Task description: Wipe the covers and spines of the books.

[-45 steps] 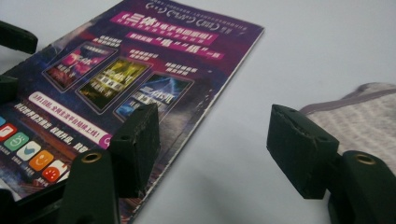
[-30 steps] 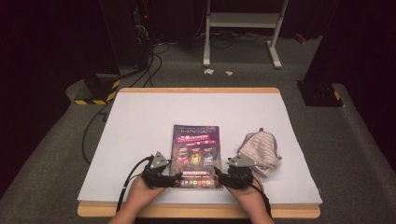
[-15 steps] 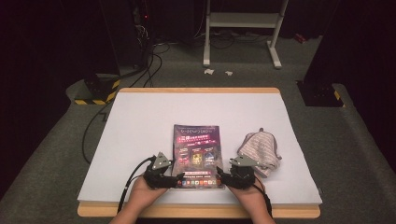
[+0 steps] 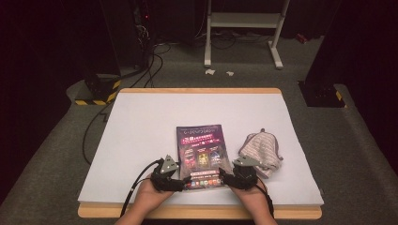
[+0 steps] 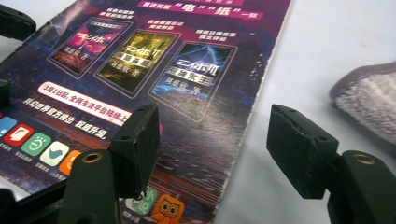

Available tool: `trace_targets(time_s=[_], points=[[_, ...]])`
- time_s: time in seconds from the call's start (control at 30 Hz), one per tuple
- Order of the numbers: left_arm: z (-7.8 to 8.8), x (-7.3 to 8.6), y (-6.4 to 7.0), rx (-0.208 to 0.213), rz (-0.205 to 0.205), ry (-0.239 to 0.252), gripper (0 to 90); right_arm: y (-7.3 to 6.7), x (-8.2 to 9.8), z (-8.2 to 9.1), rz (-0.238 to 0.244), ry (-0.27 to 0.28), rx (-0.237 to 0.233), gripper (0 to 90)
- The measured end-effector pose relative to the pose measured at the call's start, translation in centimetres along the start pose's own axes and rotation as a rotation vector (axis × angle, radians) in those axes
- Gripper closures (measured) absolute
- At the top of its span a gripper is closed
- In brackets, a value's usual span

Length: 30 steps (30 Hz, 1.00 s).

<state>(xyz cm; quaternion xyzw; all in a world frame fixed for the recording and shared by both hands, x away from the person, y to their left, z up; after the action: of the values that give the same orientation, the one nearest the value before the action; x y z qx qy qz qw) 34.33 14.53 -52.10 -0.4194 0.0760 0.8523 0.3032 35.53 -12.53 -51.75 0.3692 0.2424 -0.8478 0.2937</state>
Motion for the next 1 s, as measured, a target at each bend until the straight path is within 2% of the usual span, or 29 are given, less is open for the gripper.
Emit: trace_targets(time_s=[0.2, 0.33, 0.53, 0.73, 1.0], points=[[0.14, 0.21, -0.03, 0.008, 0.02, -0.005, 27.1, -0.41, 0.08, -0.67, 0.005, -0.026, -0.012, 33.3], [0.04, 0.27, -0.16, 0.029, 0.039, -0.011, 28.3, -0.39, 0.06, -0.82, -0.017, -0.035, -0.022, 32.6], [0.0, 0.3, -0.17, 0.032, 0.039, -0.009, 28.4, -0.28, -0.01, -0.95, -0.036, -0.038, -0.036, 31.9], [-0.02, 0.28, -0.11, 0.032, 0.039, -0.007, 28.5, -0.29, -0.14, -1.09, -0.052, -0.04, -0.028, 31.5], [-0.03, 0.32, -0.07, 0.026, 0.034, -0.002, 29.0, -0.15, -0.2, -0.93, -0.09, -0.021, -0.032, 35.2]])
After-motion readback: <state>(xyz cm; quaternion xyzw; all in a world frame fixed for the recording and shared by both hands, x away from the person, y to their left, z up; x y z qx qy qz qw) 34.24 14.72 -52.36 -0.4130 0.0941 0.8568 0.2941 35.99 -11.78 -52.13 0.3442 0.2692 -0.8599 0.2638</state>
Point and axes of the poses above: each handheld gripper's, and its own axes: z roughly backward along the jaws, x roughly out of its underside, y roughly to its right, the point moved 2 cm from there along -z, roughly forward along the jaws, and after that the axes turned 13 degrees about -x, right-handed, at the moved point
